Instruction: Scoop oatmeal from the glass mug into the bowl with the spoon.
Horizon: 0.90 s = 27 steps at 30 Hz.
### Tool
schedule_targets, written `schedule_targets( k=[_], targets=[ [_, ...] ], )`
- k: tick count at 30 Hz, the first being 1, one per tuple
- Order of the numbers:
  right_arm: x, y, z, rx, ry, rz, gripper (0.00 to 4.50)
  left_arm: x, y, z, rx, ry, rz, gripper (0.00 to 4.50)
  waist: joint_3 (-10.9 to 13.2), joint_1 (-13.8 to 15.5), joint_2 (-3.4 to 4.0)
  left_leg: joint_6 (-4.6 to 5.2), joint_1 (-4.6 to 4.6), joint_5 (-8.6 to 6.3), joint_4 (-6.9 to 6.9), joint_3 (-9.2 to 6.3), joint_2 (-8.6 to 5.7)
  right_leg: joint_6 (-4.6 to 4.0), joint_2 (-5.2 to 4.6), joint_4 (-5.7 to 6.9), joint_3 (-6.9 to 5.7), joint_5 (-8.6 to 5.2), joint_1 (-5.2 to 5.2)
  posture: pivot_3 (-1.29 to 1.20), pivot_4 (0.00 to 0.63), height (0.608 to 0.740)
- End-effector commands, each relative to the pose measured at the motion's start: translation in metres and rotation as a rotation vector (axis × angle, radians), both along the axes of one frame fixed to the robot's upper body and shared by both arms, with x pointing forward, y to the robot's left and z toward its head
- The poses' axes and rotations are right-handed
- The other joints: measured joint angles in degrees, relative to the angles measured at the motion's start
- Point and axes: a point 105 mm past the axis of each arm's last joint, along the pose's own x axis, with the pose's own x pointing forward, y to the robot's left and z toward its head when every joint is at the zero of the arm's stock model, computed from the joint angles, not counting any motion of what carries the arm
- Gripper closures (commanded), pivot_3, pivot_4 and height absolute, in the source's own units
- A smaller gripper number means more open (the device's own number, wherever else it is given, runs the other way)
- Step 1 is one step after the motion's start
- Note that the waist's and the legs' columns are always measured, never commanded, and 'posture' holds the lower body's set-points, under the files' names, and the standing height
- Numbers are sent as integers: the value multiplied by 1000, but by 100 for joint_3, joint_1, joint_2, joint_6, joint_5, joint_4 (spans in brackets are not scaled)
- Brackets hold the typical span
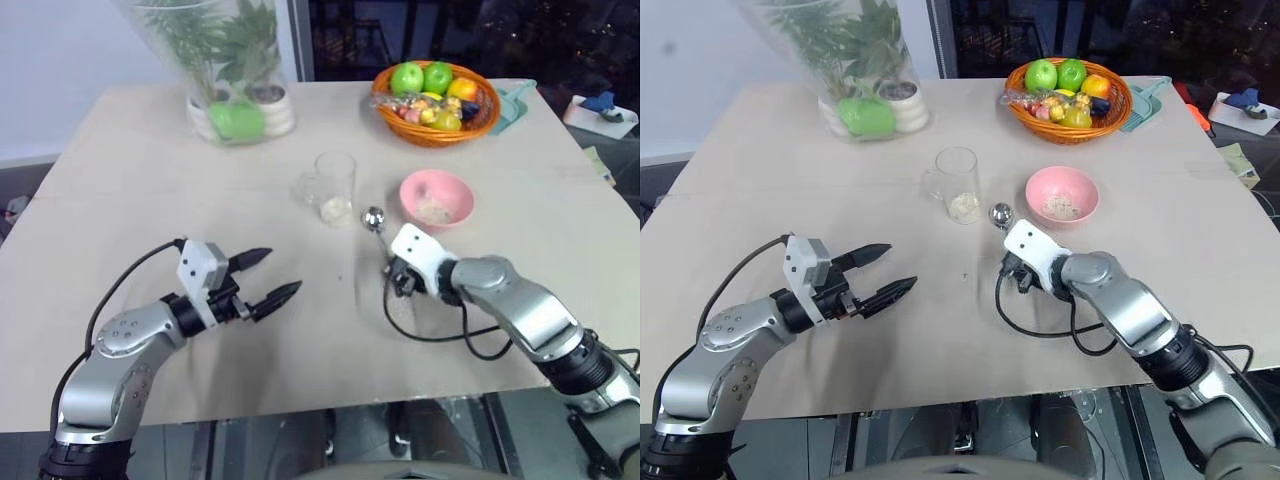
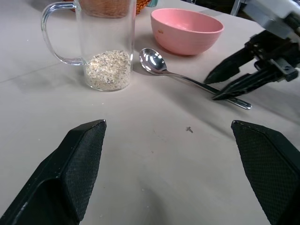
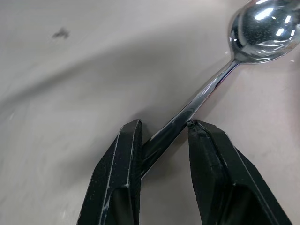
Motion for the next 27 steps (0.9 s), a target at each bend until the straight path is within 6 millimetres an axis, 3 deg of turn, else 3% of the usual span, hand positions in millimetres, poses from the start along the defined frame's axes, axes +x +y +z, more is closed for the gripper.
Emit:
schedule_targets(
  k=[1,7,12,16,21,24,27],
  targets=[
    [-18,-12,-25,-53,115,45,2962,-2,0,11,7,-58,-5,0,-1,2,-2,0,0,0,0,0,0,-1,0,0,0,0,0,0,150,740],
    [-38,-5,-22,-16,143,195,2962,-1,1,10,6,-59,-12,0,-4,-11,-6,0,1,0,0,-1,4,2,1,0,-1,-2,0,0,150,740],
    [3,-4,-10,170,171,-109,2962,-1,2,10,7,-59,-12,0,-12,-68,-21,-1,6,0,0,7,17,-14,13,3,2,8,-2,0,150,740],
    [24,8,-2,205,146,-189,2962,0,1,10,8,-59,-13,0,-11,-60,-19,-2,13,2,1,8,21,-23,14,7,2,14,-1,0,150,740],
    [33,27,-10,177,140,-185,2962,1,2,11,12,-62,-10,0,-9,-54,-16,-6,9,3,1,9,21,-26,13,7,2,15,-3,0,150,740],
    [25,39,-18,173,168,-100,2962,0,3,11,15,-66,-5,0,-12,-83,-16,-6,10,3,0,16,20,-25,12,5,6,16,-3,0,150,740],
    [-10,50,-16,201,250,134,2962,-1,6,12,15,-68,5,0,-9,-75,-13,-6,13,4,0,15,21,-25,14,6,5,15,-3,0,150,740]
  ],
)
